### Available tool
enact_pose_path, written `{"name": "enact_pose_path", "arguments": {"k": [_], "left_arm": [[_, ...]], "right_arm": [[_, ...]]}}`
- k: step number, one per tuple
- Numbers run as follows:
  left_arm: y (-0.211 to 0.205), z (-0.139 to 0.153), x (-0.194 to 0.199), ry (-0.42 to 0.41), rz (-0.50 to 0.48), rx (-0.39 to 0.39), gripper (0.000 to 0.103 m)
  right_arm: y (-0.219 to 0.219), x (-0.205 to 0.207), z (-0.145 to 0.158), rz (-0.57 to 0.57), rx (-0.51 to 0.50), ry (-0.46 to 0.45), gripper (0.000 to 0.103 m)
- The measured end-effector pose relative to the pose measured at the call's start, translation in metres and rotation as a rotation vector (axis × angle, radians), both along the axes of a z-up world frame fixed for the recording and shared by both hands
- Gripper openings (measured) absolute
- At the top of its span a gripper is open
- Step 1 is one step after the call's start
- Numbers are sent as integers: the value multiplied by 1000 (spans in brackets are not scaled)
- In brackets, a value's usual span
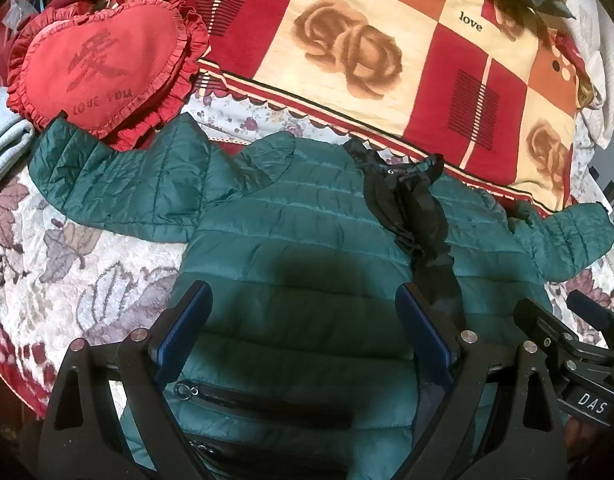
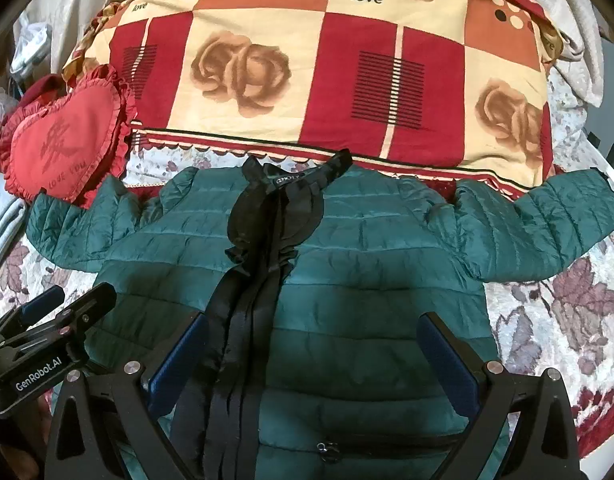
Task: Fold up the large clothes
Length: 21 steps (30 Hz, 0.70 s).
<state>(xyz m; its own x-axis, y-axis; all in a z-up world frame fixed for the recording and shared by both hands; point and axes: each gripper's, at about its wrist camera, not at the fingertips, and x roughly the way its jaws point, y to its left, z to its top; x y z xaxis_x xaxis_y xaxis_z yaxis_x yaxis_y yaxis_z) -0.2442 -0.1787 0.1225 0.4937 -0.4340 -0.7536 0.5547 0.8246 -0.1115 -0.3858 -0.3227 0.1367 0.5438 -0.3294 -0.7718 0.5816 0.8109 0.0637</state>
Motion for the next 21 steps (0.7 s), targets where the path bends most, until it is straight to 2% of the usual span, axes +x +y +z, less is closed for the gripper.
{"name": "enact_pose_path", "arguments": {"k": [21], "left_arm": [[1,-9,11,-16,16,50,93]], "right_arm": [[-1,10,-9,10,54,-1,103]]}}
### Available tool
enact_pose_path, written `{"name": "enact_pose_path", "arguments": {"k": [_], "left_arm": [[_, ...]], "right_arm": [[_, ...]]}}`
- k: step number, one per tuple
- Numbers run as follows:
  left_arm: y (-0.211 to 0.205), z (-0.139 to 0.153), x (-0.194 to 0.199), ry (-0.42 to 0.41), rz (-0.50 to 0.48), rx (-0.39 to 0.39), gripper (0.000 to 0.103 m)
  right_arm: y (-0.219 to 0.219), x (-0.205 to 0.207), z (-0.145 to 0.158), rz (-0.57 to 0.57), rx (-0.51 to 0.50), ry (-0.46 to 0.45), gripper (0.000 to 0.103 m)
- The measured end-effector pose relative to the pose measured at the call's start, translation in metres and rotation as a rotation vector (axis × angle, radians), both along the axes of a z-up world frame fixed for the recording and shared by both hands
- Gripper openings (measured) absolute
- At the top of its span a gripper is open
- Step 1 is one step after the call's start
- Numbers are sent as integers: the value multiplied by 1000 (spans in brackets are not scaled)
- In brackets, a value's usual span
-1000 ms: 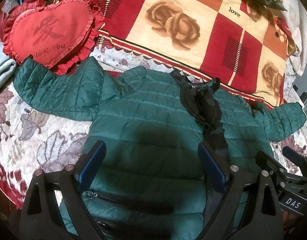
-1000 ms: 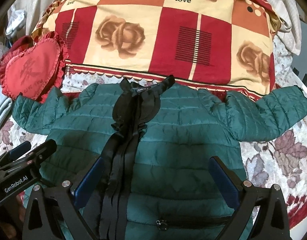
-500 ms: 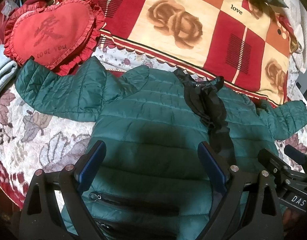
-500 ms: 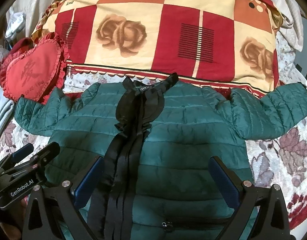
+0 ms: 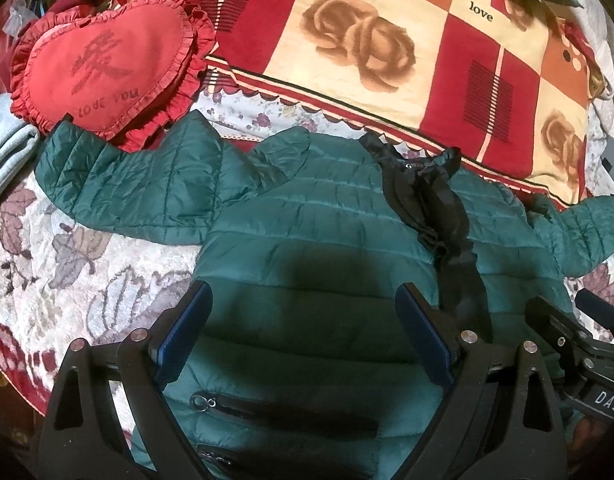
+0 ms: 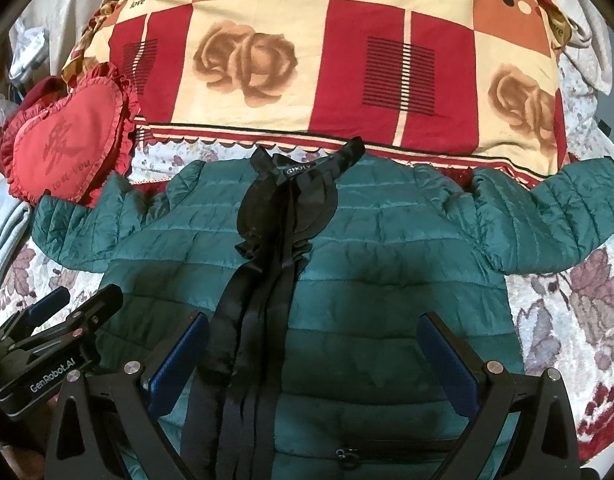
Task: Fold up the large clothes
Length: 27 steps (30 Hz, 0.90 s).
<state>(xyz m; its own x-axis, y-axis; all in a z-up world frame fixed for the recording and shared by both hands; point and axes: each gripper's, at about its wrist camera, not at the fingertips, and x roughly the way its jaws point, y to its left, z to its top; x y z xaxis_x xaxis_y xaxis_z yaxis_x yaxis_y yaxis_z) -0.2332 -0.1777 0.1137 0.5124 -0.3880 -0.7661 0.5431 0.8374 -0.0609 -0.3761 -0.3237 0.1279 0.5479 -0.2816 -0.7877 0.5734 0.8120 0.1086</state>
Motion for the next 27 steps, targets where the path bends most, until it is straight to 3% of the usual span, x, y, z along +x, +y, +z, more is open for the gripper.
{"name": "enact_pose_path", "arguments": {"k": [21,27], "left_arm": [[6,-5,9,3,20,19,93],[27,-5,33,6,84,25,93]], "right_arm": [[4,5,-6,14,32,7,103],[3,6,-8,19,50,6,103]]}}
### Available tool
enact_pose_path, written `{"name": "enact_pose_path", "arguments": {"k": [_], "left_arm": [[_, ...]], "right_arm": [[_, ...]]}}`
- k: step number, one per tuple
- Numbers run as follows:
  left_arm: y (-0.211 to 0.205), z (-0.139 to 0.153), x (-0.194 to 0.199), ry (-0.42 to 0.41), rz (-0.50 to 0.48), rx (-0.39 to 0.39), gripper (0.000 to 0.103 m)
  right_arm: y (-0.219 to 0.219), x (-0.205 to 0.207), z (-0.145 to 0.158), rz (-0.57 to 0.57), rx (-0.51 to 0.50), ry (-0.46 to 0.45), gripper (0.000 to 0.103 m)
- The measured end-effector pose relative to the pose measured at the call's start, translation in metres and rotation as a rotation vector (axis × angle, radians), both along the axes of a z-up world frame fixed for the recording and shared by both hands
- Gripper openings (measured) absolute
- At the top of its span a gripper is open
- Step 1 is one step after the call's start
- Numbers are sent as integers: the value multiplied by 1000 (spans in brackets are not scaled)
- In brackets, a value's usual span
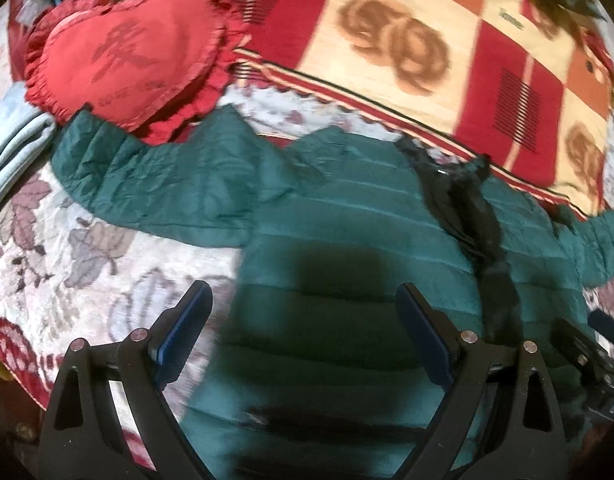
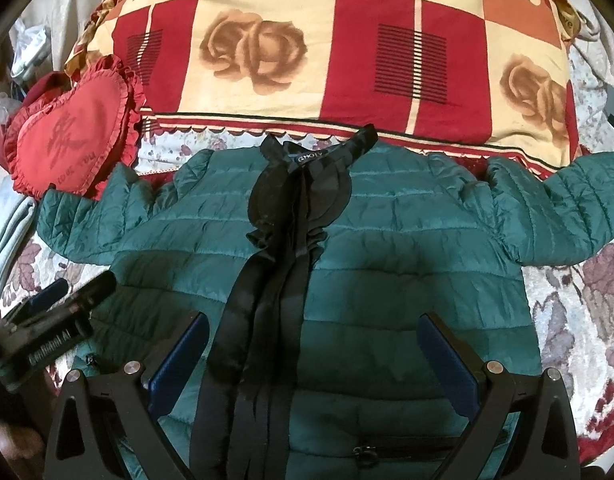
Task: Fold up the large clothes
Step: 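Grasp the sleeve cuff beside the heart pillow with the left tool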
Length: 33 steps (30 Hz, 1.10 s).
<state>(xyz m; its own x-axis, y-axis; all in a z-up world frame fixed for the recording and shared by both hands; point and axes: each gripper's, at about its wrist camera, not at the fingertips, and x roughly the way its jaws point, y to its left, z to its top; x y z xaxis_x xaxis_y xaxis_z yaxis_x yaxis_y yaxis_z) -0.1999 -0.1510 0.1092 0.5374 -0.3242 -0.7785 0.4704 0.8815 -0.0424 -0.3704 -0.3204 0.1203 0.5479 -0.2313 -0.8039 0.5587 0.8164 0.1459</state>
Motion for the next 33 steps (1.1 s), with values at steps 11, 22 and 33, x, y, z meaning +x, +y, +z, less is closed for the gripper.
{"name": "enact_pose_path", "arguments": {"k": [11,22,33], "left_arm": [[95,-1,119,-26,315,55,93],[160,-16,235,-51,517,138,93],[173,-42,289,-36,515,114,52]], "right_arm": [[6,0,-6,26,40,3,103],[9,14,-23,56,100,59,103],[12,20,-19,70,100,62,103]]}}
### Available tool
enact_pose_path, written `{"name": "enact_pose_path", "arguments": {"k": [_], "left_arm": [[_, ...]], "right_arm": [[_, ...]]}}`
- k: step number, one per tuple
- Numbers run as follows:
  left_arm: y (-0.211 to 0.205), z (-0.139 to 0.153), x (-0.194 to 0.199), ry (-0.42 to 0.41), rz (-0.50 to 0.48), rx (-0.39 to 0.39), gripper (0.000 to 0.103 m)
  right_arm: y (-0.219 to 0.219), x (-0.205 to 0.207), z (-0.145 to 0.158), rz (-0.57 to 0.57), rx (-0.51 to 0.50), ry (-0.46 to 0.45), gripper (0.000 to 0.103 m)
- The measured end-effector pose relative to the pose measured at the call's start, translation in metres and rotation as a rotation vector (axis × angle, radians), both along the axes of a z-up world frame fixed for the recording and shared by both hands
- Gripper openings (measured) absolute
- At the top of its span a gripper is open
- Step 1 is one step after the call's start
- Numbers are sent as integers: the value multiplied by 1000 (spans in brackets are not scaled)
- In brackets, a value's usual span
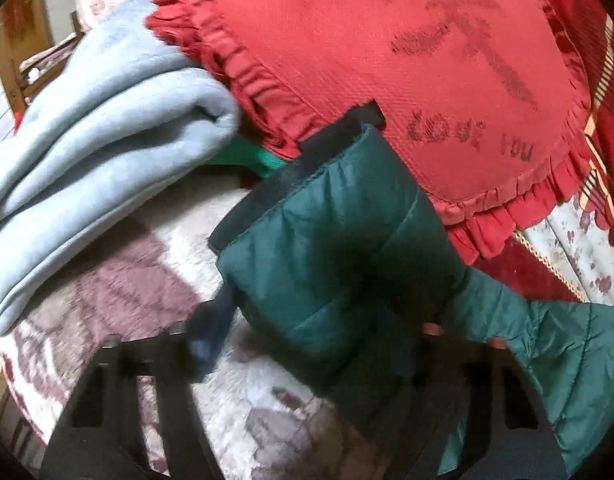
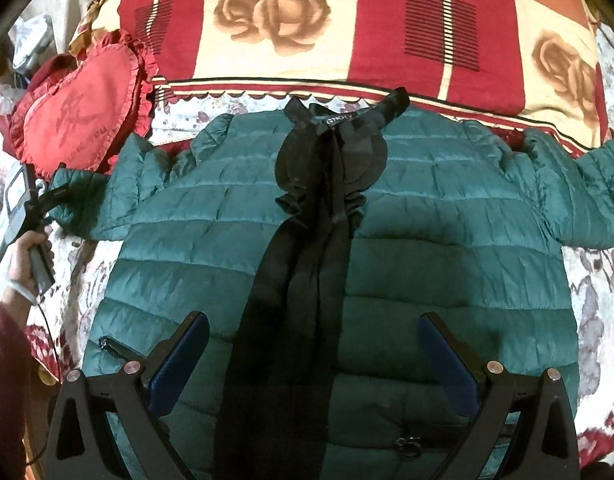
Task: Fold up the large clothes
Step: 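Grasp the sleeve cuff beside the heart pillow with the left tool, then lift the sleeve with the left tool and fold it across the jacket body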
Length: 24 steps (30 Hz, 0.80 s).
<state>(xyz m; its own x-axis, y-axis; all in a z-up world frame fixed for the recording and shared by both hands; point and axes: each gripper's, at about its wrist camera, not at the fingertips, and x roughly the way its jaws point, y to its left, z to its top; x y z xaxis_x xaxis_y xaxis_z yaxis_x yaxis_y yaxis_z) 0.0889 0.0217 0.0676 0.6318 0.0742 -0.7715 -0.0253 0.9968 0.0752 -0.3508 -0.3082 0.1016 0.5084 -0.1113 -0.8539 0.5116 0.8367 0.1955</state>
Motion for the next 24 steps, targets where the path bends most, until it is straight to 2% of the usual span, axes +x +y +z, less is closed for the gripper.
{"name": "enact_pose_path", "arguments": {"k": [2,5,10,13,19,24], "left_arm": [[2,-2,3,3,-10,-17,24],[11,1,2,-7,-25,-107,11],[7,30,-31,-48,-128,-206,8],[-13,60,-71,-73,-245,-244,8],[-81,113,-135,-99,-452,-309,8],[-152,135,-181,-88,-586,-344,8]], "right_arm": [[0,2,-2,2,6,7,103],[0,1,-4,5,17,12,103],[-2,-4,-1,-4,24,-7,103],[-3,-9,2,-14,29,-29,103],[-5,-24,5,-24,57,-59,103],[-14,-39,8,-54,72,-81,103]]}}
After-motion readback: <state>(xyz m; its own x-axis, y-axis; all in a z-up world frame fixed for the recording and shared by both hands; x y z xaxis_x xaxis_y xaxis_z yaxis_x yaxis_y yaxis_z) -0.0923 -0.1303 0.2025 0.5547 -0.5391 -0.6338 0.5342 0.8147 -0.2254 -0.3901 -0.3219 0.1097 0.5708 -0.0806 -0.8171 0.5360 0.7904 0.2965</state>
